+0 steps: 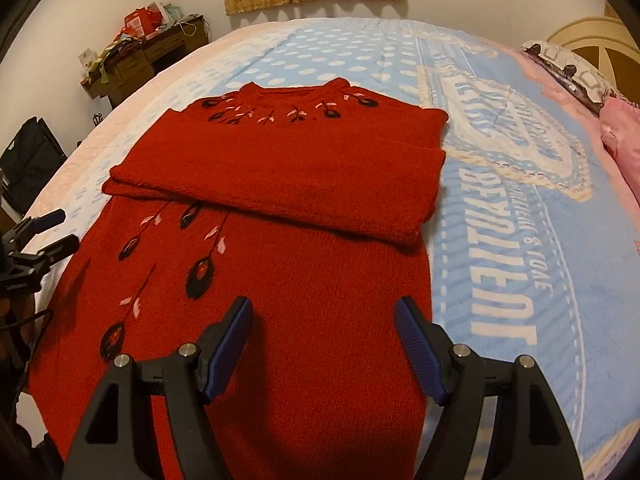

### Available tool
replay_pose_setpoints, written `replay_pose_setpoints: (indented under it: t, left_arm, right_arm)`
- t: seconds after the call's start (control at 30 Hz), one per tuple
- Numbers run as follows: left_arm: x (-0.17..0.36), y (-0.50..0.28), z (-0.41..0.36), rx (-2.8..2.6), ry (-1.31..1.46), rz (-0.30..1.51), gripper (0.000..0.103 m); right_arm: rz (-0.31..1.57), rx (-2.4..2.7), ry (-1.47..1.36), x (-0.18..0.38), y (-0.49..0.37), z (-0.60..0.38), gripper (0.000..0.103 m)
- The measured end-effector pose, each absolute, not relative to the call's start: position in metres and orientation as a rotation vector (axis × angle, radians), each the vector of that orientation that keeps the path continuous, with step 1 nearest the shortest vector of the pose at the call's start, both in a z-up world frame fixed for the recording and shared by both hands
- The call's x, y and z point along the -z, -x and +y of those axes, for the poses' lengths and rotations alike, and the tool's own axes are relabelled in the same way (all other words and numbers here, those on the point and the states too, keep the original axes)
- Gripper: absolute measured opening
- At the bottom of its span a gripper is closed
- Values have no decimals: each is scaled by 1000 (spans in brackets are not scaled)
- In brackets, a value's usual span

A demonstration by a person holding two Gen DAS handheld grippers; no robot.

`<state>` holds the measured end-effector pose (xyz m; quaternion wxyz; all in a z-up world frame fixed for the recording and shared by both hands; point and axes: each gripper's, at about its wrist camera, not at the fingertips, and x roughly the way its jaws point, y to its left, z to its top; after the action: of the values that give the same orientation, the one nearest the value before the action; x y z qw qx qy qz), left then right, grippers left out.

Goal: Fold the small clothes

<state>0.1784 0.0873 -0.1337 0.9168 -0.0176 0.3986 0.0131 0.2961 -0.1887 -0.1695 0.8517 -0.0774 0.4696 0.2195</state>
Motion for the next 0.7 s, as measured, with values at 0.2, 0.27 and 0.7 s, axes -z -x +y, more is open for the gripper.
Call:
replay_pose_setpoints:
  t: [0.2, 0.27, 0.7]
  left_arm:
    - [125, -137, 80, 10, 8, 786, 103]
    - [125, -127, 78, 5, -13, 782, 103]
    - [124, -96, 64, 5, -54, 766, 103]
  right_arm:
    - [960, -465, 164, 161, -271, -199, 74]
    - [949, -463, 163, 158, -261, -203, 74]
    - [908, -487, 123, 147, -212, -210, 74]
